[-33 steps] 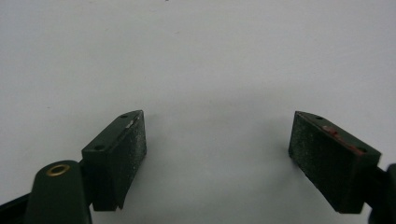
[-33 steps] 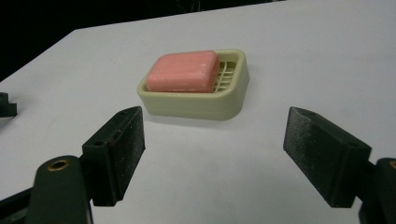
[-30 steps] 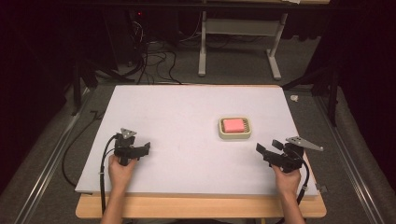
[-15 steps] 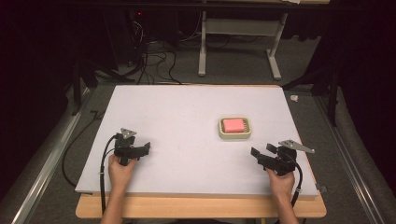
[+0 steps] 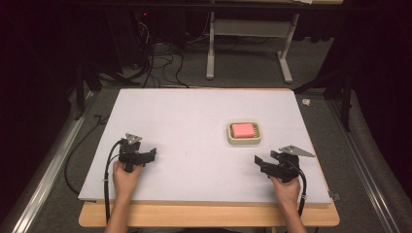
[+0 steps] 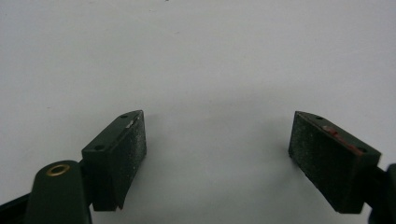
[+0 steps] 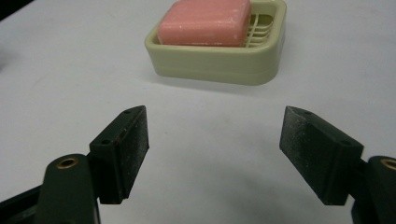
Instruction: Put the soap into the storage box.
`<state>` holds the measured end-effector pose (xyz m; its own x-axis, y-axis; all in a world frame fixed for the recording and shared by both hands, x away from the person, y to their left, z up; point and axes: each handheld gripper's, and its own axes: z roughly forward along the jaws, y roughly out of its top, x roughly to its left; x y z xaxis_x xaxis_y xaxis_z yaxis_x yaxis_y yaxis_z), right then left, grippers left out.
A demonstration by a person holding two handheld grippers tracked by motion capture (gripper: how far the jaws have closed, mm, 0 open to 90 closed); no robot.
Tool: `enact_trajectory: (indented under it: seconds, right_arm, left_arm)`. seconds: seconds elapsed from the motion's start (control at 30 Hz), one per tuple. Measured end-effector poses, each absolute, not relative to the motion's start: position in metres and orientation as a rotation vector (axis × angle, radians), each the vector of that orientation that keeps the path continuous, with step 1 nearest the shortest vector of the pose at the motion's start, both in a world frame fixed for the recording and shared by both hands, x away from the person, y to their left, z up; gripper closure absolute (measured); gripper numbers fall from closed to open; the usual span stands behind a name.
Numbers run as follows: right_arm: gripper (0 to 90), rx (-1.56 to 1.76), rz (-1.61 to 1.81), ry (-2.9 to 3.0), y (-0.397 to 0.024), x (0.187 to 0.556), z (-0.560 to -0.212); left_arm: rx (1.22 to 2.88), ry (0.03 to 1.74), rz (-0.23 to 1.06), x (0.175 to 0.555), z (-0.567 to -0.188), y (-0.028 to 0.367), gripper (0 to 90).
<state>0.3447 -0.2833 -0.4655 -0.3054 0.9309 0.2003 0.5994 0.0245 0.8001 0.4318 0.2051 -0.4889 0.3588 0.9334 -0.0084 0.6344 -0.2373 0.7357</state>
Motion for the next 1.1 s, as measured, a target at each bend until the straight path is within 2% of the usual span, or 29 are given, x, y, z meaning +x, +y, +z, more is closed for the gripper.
enact_trajectory:
  seconds: [1.1]
  right_arm:
    - [28.3,1.568,0.956,2.009,-0.266,0.360,-0.481]
  left_arm:
    - [1.969,1.358,0.586,0.432,-0.489,0.205,19.6]
